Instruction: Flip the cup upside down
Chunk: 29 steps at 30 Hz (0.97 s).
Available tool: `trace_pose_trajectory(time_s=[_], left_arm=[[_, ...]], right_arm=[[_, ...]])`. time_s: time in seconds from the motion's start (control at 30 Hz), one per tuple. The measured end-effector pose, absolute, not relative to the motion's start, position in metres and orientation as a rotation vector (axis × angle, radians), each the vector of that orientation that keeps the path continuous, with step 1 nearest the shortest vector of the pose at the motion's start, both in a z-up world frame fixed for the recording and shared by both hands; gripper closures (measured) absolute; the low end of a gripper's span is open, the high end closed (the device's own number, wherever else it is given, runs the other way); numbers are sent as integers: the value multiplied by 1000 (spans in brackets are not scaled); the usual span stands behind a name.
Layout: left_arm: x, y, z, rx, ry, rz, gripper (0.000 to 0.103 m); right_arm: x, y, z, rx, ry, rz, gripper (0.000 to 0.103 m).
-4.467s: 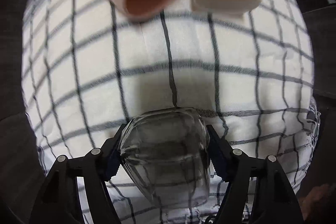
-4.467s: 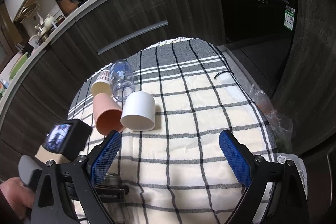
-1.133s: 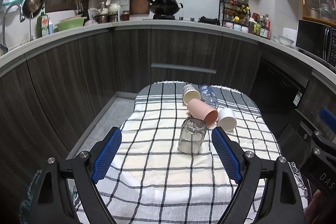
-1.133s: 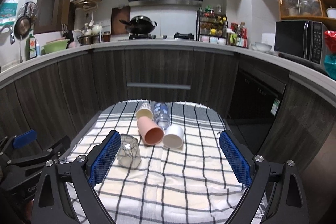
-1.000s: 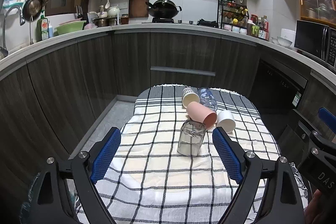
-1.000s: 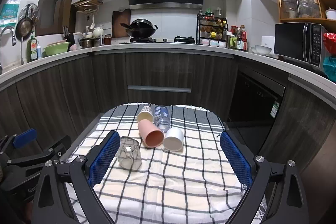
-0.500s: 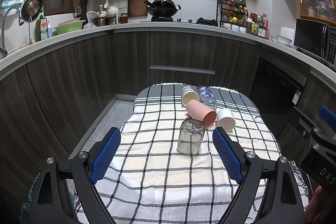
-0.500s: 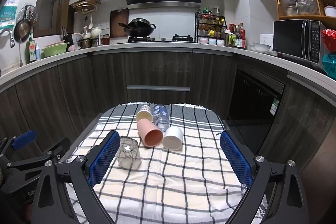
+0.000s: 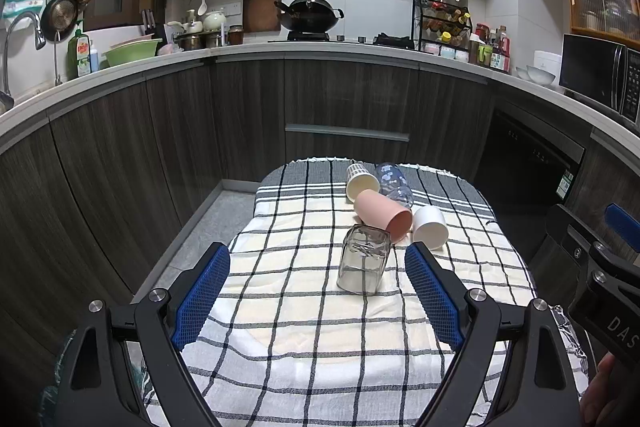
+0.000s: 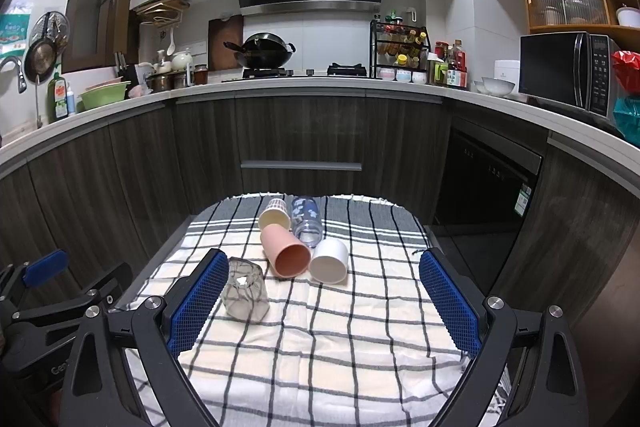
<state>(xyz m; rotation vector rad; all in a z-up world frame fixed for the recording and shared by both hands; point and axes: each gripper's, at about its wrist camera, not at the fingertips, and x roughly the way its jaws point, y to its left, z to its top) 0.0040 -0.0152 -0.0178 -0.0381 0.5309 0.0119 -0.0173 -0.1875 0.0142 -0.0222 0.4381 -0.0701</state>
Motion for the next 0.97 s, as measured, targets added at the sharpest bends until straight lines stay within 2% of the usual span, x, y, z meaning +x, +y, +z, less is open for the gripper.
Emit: trace_pose_trajectory(time_s=[0.67,0.97], left_arm=[[4,-15,-25,-39,542,11,13],[1,-16,-23,-17,528,6,5]], right_arm=[[-16,-188,12,-19,443,-72,7],[-17,-187,6,-14,450,-80,7]])
